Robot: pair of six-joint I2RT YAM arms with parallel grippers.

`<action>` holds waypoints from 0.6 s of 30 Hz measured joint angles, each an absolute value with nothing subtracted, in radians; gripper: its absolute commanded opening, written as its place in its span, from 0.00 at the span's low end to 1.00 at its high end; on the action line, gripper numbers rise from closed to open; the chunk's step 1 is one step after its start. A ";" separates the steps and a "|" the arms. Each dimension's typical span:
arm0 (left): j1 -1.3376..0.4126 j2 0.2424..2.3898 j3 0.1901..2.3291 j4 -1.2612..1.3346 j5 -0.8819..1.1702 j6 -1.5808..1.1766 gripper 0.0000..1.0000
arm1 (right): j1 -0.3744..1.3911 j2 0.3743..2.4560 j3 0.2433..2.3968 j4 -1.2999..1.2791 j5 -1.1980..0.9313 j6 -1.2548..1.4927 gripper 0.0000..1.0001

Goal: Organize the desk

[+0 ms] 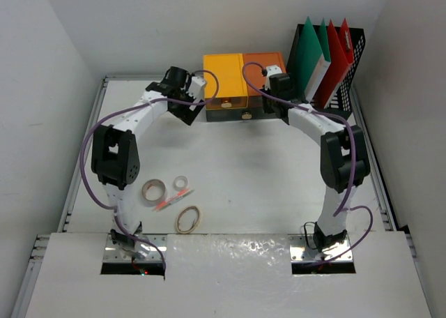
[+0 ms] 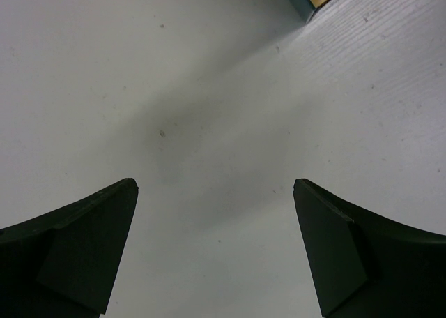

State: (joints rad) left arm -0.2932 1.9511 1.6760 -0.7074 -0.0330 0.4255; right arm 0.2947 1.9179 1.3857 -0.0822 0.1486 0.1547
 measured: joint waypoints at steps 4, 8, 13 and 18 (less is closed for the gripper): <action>-0.293 1.921 1.643 -0.707 -0.037 0.433 0.93 | 0.291 1.937 1.401 -0.081 0.154 0.154 0.00; -0.293 1.892 1.618 -0.700 -0.044 0.438 0.93 | 0.290 1.939 1.401 -0.080 0.155 0.154 0.00; -0.292 1.847 1.569 -0.691 -0.050 0.442 0.93 | 0.290 1.920 1.367 -0.056 0.149 0.162 0.15; -0.271 1.788 1.515 -0.680 -0.046 0.444 0.93 | 0.300 1.804 1.242 -0.034 0.146 0.199 0.56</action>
State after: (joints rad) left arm -0.2710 1.7882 1.5154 -0.6804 -0.0460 0.4438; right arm 0.3004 1.8042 1.2419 -0.0341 0.1459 0.1993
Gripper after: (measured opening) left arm 0.934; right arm 0.387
